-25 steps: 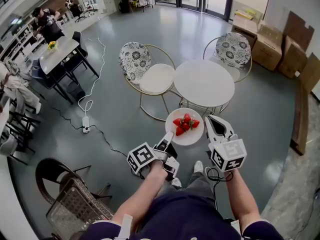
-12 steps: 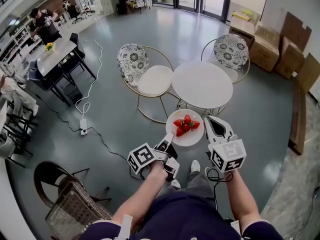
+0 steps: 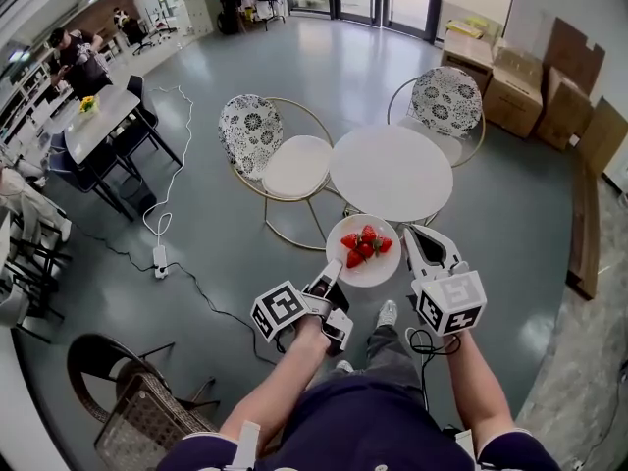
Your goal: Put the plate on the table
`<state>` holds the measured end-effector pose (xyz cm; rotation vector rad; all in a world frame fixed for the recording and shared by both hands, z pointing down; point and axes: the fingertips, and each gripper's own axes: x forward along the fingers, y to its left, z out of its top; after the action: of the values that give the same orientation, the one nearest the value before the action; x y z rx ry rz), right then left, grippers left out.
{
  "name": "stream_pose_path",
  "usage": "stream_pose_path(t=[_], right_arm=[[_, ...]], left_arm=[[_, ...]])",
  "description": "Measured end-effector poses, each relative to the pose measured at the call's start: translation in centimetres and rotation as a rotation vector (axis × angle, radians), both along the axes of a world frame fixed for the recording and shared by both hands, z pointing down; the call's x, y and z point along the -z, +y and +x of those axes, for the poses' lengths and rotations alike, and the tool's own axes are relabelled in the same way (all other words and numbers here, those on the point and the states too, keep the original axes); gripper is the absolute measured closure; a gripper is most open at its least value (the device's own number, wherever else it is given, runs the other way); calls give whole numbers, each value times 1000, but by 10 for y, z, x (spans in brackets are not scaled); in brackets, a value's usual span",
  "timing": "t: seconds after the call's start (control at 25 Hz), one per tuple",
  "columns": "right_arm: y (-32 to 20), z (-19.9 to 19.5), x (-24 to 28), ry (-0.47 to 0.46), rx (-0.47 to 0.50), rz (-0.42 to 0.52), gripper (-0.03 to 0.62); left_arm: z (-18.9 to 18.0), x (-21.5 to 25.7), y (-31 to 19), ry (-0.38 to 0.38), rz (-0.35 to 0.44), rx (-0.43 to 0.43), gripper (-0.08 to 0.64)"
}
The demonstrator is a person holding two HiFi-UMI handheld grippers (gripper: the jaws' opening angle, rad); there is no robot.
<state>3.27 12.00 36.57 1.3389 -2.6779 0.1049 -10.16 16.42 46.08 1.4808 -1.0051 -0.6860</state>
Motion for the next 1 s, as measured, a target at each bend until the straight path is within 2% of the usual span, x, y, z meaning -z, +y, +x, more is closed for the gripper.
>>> stream_pose_path(t=[0.36,1.0], right_arm=[[-50,5,-16,-7,6,-34,589],[-170,18,-38,-23,50,-66,589]], left_arm=[[6,-7,-47,-5,-17,-9,545],[26,-26,-153,-2,-32,10,545]])
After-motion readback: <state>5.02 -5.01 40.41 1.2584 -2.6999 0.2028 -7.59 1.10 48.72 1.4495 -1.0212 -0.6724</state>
